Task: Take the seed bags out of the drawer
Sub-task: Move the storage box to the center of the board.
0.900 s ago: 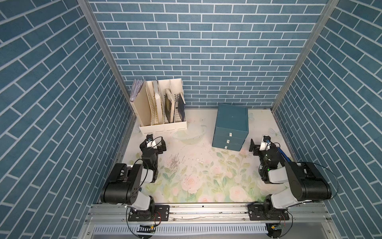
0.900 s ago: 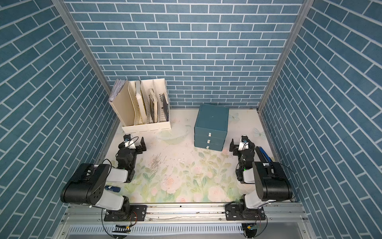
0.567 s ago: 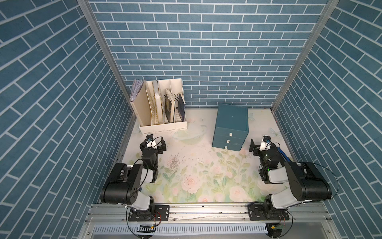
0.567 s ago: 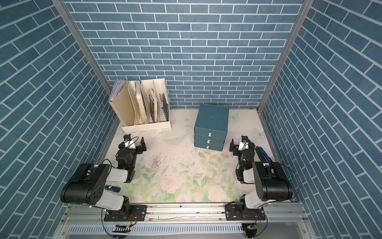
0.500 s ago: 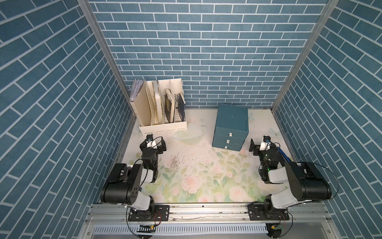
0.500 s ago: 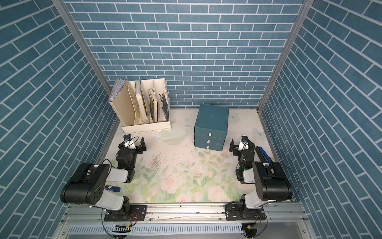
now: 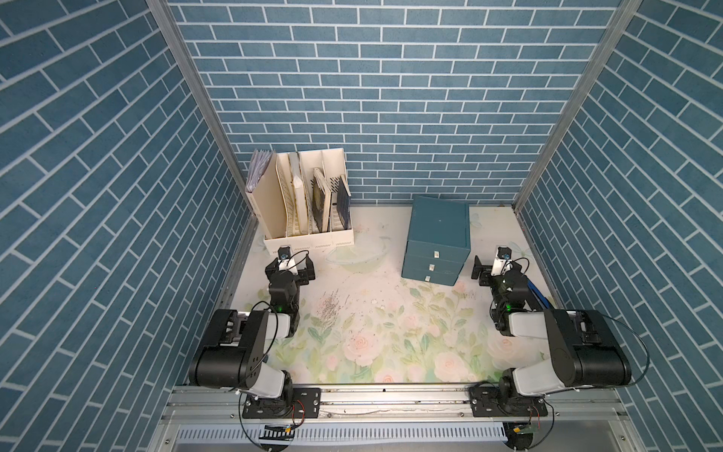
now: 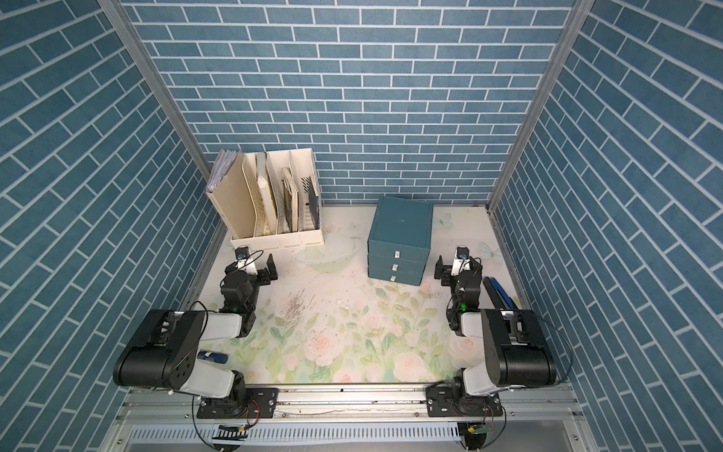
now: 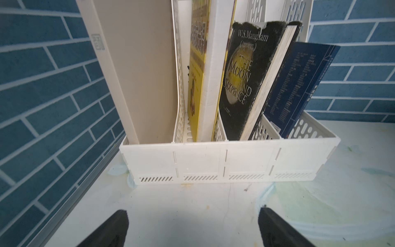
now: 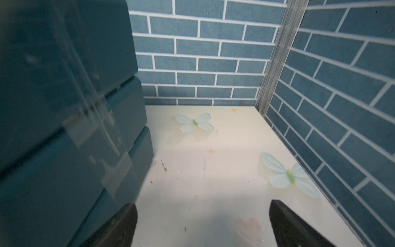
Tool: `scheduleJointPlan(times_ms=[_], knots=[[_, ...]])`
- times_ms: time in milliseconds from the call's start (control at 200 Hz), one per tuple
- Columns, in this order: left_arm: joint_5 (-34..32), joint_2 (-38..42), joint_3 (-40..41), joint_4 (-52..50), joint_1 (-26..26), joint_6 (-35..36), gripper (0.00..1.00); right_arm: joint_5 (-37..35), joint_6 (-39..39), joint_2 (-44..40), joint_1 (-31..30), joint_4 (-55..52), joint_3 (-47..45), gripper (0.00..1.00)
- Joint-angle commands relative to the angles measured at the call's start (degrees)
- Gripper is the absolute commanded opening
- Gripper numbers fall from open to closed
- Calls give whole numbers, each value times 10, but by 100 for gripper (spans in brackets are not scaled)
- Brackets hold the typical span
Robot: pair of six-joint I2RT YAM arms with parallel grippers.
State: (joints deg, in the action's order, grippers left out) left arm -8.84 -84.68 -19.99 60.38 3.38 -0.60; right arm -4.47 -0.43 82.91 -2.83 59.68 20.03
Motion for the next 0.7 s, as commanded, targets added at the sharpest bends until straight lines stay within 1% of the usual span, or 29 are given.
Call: scheduleJointPlan(times_ms=[0,105,265,390,585,695], knots=[[-3,17,-11,-58,1,3,100,-21,-1,-31,1,-81,18,100],[2,35,-31,-100,6,12,100,-25,11,-50,1,-153,58,100],[6,61,-102,-216,10,19,100,-31,27,-71,1,-240,118,100],[20,76,-142,-274,20,11,100,-31,41,-80,1,-308,173,100],[56,78,-218,-375,39,-35,100,7,75,-88,1,-398,254,100],[72,63,-266,-422,65,-44,100,54,96,-79,3,-432,299,100]])
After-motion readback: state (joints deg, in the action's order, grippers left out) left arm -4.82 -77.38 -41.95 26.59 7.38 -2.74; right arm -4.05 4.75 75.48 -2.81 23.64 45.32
